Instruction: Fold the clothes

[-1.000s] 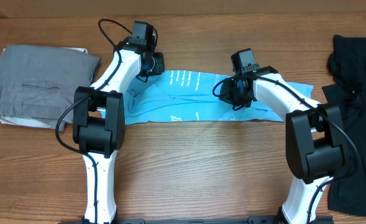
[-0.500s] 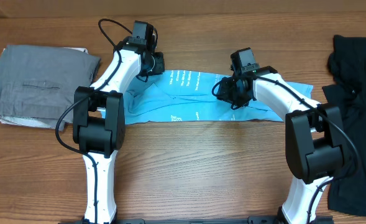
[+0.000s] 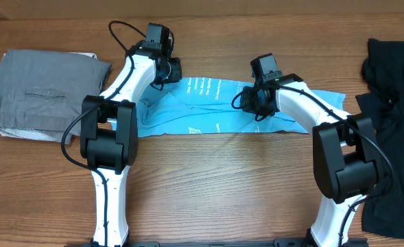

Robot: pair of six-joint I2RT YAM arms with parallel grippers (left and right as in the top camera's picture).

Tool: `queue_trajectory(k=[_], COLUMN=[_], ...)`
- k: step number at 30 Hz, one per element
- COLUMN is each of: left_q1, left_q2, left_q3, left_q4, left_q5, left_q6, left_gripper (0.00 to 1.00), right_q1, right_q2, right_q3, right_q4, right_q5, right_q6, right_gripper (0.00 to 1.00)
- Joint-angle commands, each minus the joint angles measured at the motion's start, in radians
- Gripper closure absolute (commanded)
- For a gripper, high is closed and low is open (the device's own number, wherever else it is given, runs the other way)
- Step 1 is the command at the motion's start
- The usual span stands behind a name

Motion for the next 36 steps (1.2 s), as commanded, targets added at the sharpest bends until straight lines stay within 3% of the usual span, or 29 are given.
queue_trajectory(k=[1, 9, 15, 16, 18, 22, 26, 31, 33, 36], left_q1=[-0.004, -0.004, -0.004, -0.004, -0.004, -0.004, -0.004, -0.004, -0.004, -0.004], left_q2=[0.006, 0.006, 0.006, 0.006, 0.006, 0.006, 0.006, 0.006, 0.006, 0.006], left_q3=[0.007, 0.007, 0.007, 0.007, 0.007, 0.007, 0.007, 0.007, 0.007, 0.007], left_q4=[-0.011, -0.015, -0.016, -0.016, -0.016, -0.015, -0.016, -0.016, -0.016, -0.015], left_q5=[-0.023, -0.024, -0.024, -0.024, -0.024, -0.024, -0.024, -0.023, -0.024, -0.024], left_q6=[0.019, 0.019, 0.019, 0.019, 0.019, 0.019, 0.019, 0.019, 0.019, 0.019], left_gripper=[0.67, 0.66, 0.66, 0.66, 0.65, 0.65, 0.65, 0.65, 0.64, 0.64], right_q1=[0.0, 0.0, 0.0, 0.0, 0.0, 0.0, 0.0, 0.01, 0.02, 0.034], right_q2=[-0.019, -0.019, -0.019, -0.019, -0.019, -0.019, -0.019, -0.019, -0.019, -0.019], right_q3=[-0.006, -0.006, -0.006, -0.006, -0.006, -0.006, -0.006, -0.006, -0.006, -0.006], right_q4=[0.0, 0.0, -0.002, -0.003, -0.003, -0.001, 0.008, 0.008, 0.008, 0.008], right_q5=[0.016, 0.016, 0.016, 0.016, 0.016, 0.017, 0.017, 0.017, 0.017, 0.022], right_q6=[-0.004, -0.004, -0.004, -0.004, -0.005, -0.005, -0.023, -0.027, -0.027, -0.027], right_gripper=[0.79, 0.96, 0.96, 0.92, 0.62, 0.44, 0.43, 0.63, 0.67, 0.59])
